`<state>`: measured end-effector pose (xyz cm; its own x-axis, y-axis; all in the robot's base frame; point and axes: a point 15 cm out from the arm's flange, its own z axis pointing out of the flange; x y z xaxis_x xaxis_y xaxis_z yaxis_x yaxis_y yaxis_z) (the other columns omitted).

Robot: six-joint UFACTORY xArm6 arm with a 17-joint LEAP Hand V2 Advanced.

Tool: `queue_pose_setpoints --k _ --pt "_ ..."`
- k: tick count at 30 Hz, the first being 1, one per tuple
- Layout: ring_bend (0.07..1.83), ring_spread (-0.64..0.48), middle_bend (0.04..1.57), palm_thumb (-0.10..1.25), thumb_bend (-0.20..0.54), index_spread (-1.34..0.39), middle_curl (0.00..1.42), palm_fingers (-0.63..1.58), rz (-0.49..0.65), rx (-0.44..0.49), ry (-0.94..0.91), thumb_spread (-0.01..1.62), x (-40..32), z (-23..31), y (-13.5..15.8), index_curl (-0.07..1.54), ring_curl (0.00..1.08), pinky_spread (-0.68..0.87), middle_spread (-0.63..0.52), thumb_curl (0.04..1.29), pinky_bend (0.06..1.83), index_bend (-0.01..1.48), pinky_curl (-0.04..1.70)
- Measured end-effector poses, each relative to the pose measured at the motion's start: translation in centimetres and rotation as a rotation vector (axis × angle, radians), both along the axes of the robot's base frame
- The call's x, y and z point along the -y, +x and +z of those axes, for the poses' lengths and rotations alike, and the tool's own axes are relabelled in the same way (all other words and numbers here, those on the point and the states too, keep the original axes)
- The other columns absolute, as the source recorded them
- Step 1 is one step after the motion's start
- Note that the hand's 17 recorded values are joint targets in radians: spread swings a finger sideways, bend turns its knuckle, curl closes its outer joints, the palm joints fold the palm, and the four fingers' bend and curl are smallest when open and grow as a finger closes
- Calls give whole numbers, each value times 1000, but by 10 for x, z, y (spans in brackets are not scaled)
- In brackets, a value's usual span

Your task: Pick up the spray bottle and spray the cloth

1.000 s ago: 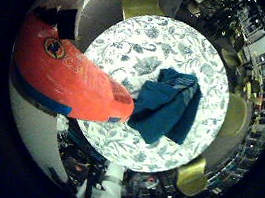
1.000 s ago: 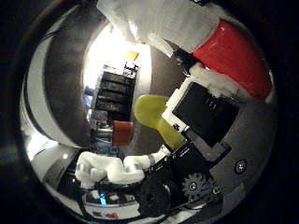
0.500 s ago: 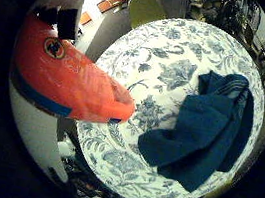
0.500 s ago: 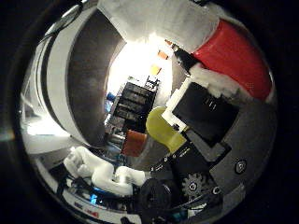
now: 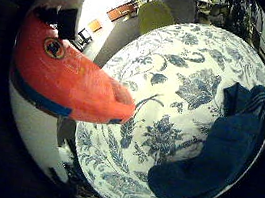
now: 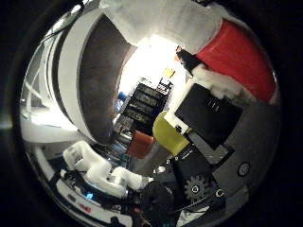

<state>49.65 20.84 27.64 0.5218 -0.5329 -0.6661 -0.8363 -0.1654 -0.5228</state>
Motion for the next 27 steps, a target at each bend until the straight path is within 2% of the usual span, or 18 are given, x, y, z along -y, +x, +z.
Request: queue_pose_setpoints --k 8,15,17,19,20,23,27 --pt "1399 -164 1336 981 -26 -181 574 1193 4 -5 -2 833 0 -5 0 690 603 -227 -63 764 1273 1085 847" --pt "1323 -175 1220 904 -38 -268 552 1075 16 -8 -9 668 -3 -8 -3 667 570 -301 -89 728 1282 732 718" --pt "1305 -168 1177 889 -38 -286 546 1051 20 -9 -13 662 -3 -9 -3 663 563 -320 -100 718 1277 642 693" --pt "1261 -187 1111 875 -37 -318 540 1004 23 -8 -16 661 -3 -9 -4 659 548 -353 -121 701 1280 478 658" --pt "1252 -192 1098 874 -36 -323 539 999 24 -8 -17 661 -3 -9 -4 662 546 -359 -123 698 1274 455 650" --pt "1233 -203 1043 860 -31 -358 545 909 25 -11 -17 743 -4 -11 -5 642 535 -410 -152 657 1238 235 609" --pt "1224 -208 1004 841 -29 -386 567 787 31 -13 -26 849 -3 -14 -7 613 538 -456 -168 601 1210 147 588"
